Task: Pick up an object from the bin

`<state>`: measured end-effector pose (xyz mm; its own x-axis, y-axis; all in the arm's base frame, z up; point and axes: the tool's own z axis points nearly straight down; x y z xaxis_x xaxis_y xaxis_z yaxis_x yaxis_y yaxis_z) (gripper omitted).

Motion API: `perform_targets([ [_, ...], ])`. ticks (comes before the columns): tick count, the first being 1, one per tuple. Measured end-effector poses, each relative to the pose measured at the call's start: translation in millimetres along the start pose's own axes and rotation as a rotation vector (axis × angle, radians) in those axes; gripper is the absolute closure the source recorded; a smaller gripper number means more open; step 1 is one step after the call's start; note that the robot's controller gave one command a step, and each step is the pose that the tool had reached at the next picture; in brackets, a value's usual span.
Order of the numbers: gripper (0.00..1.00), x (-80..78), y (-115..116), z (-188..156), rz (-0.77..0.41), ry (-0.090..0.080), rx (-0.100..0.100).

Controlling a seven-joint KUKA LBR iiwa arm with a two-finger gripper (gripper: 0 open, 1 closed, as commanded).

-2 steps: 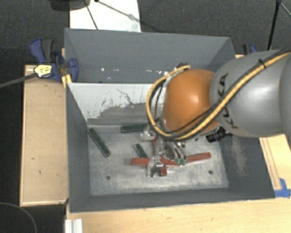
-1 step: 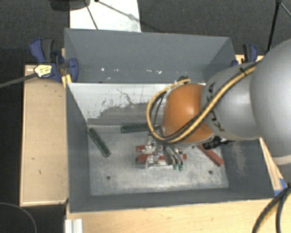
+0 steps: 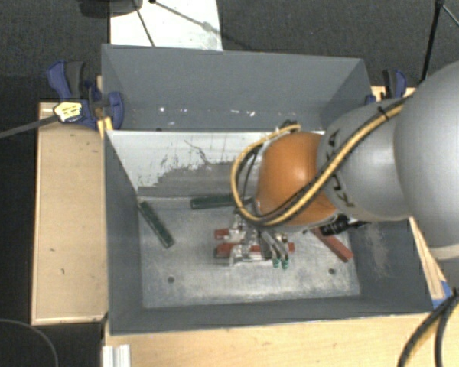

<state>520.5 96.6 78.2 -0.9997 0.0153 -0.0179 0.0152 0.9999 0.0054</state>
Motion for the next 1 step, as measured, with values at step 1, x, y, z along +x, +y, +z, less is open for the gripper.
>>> perform_targets([
  [1, 1.0, -17.3, -6.0, -193.6, 0.018, 0.007, 0.003],
])
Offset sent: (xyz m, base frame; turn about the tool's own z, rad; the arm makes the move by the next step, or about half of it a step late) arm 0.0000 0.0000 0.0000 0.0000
